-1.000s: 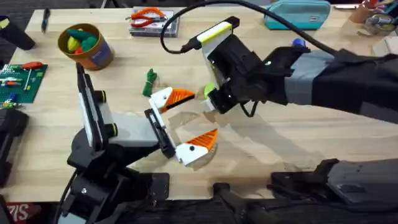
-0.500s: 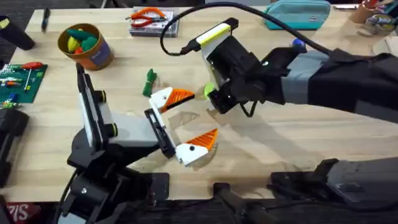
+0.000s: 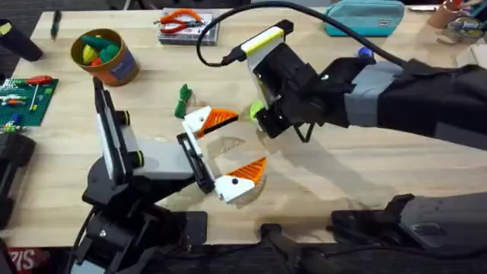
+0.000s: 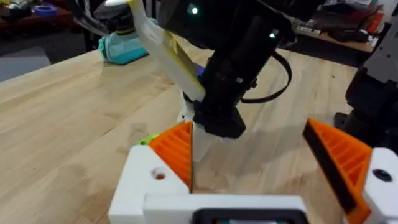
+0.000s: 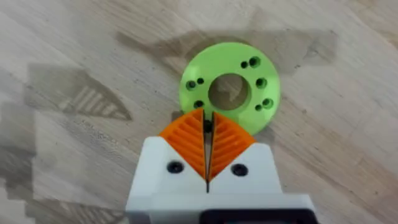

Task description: Pick up the gripper from the table and insert it into the empty holder that is missing its gripper. Then pick up a screw, insert it into the mounting hole, and use the screwdriver to tighten it. Finally, clean up the table by picking up the vegetable and placing it into the bucket.

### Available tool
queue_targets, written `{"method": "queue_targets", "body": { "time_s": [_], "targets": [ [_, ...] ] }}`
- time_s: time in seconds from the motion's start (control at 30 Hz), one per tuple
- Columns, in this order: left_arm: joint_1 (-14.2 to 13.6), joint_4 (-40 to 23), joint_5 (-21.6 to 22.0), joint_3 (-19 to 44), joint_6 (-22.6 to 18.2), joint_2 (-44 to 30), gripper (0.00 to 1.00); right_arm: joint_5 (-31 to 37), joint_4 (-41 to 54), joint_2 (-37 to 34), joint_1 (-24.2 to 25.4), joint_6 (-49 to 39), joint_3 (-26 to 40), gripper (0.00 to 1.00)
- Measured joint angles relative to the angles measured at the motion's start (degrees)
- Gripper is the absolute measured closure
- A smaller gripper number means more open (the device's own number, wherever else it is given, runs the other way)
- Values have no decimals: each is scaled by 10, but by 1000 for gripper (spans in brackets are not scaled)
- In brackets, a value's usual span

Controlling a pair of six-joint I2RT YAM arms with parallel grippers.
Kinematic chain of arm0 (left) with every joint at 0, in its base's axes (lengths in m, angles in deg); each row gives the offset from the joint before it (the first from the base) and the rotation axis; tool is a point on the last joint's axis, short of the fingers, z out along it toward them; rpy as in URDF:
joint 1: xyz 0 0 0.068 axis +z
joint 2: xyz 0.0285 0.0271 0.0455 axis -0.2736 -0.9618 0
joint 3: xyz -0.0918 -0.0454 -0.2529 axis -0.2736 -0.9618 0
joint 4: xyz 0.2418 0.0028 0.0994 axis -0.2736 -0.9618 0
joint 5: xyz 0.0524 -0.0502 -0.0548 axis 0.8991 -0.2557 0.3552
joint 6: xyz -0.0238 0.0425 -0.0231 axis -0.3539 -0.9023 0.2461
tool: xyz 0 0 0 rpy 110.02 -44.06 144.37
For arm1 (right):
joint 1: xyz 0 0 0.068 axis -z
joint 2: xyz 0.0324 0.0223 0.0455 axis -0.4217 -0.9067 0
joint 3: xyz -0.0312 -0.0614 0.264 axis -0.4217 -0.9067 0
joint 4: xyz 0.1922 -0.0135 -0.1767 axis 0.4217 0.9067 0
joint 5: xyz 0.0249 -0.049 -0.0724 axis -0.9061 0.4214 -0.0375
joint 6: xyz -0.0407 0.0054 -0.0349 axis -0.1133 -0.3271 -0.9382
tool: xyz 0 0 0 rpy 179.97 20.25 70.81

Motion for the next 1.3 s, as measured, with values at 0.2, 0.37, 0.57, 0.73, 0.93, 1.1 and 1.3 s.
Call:
{"method": "queue_targets", "body": {
  "time_s": [0.2, 0.37, 0.57, 0.73, 0.93, 1.1, 1.3],
  "targets": [
    [0, 0, 0, 0, 0, 0, 13, 0, 0, 0, 0, 0, 0, 995],
    [0, 0, 0, 0, 0, 0, 13, 0, 0, 0, 0, 0, 0, 995],
    [0, 0, 0, 0, 0, 0, 13, -3, 6, 0, 0, 0, 4, 996],
    [0, 0, 0, 0, 0, 0, 13, -8, 43, 0, 0, -5, 31, 996],
    [0, 0, 0, 0, 0, 0, 13, -10, 92, 11, 3, -28, 92, 996],
    [0, 0, 0, 0, 0, 0, 13, -10, 105, 42, 21, -44, 139, 996],
    [0, 0, 0, 0, 0, 0, 13, -10, 106, 72, 45, -48, 151, 996]
  ]
}}
